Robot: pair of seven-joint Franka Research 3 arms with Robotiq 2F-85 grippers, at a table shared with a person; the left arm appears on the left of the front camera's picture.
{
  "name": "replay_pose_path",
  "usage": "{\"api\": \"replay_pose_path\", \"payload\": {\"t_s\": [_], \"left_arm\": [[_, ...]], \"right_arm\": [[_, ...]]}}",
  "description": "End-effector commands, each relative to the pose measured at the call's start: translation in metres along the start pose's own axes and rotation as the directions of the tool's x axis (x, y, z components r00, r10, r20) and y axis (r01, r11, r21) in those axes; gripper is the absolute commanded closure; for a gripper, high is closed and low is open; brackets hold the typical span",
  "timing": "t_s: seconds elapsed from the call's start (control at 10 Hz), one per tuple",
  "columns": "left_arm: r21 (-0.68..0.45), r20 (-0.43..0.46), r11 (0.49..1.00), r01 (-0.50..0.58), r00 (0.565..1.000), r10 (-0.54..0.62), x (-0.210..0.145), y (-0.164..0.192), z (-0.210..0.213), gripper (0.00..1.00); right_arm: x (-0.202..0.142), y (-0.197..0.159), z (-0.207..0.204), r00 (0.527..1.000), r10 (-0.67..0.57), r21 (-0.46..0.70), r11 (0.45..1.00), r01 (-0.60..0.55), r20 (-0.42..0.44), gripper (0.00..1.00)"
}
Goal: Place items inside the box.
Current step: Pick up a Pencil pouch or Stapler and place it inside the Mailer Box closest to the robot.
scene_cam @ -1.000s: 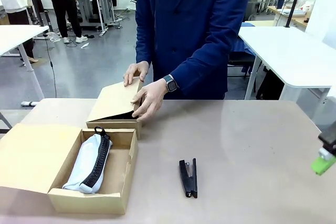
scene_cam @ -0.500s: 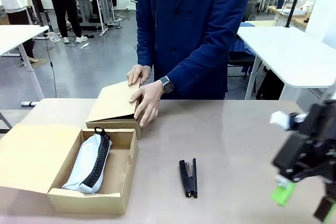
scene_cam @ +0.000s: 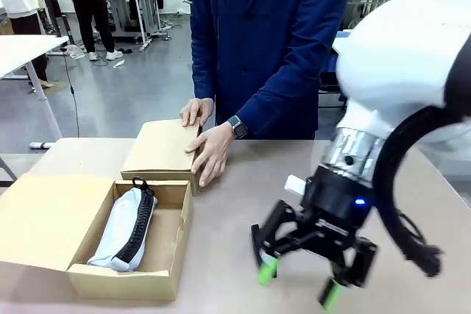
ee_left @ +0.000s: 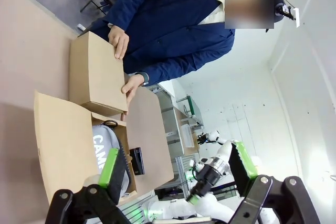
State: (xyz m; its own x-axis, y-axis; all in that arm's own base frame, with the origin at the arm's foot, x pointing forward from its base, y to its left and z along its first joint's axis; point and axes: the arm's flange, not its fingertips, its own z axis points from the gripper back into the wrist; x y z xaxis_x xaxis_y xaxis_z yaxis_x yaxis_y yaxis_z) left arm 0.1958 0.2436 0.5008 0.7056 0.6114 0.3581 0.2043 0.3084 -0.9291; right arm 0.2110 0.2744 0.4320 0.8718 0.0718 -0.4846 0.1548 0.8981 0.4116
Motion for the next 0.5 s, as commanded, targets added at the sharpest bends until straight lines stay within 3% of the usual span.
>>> {"api": "replay_pose_path", "payload": {"t_s": [0.0,0.1,0.2,0.3,0.4], "left_arm": [[-0.025,0.012,1.000,0.017,1.000,-0.017,0.001,-0.002,0.000,0.00],[-0.025,0.012,1.000,0.017,1.000,-0.017,0.001,-0.002,0.000,0.00],[-0.025,0.012,1.000,0.017,1.000,-0.017,0.001,-0.002,0.000,0.00],[-0.025,0.012,1.000,0.017,1.000,-0.017,0.001,-0.002,0.000,0.00],[-0.025,0.012,1.000,0.017,1.000,-0.017,0.001,-0.002,0.000,0.00]], "right_arm": [[-0.013,-0.015,0.009,0.988,0.039,-0.001,0.999,-0.039,-0.152,0.00],[-0.013,-0.015,0.009,0.988,0.039,-0.001,0.999,-0.039,-0.152,0.00],[-0.002,0.002,-0.003,1.000,0.008,-0.005,1.000,-0.008,0.011,0.00],[0.008,0.011,-0.011,0.978,0.036,-0.105,0.994,-0.015,0.207,0.00],[0.022,0.020,-0.023,0.959,0.103,-0.209,0.977,-0.047,0.265,0.00]]}}
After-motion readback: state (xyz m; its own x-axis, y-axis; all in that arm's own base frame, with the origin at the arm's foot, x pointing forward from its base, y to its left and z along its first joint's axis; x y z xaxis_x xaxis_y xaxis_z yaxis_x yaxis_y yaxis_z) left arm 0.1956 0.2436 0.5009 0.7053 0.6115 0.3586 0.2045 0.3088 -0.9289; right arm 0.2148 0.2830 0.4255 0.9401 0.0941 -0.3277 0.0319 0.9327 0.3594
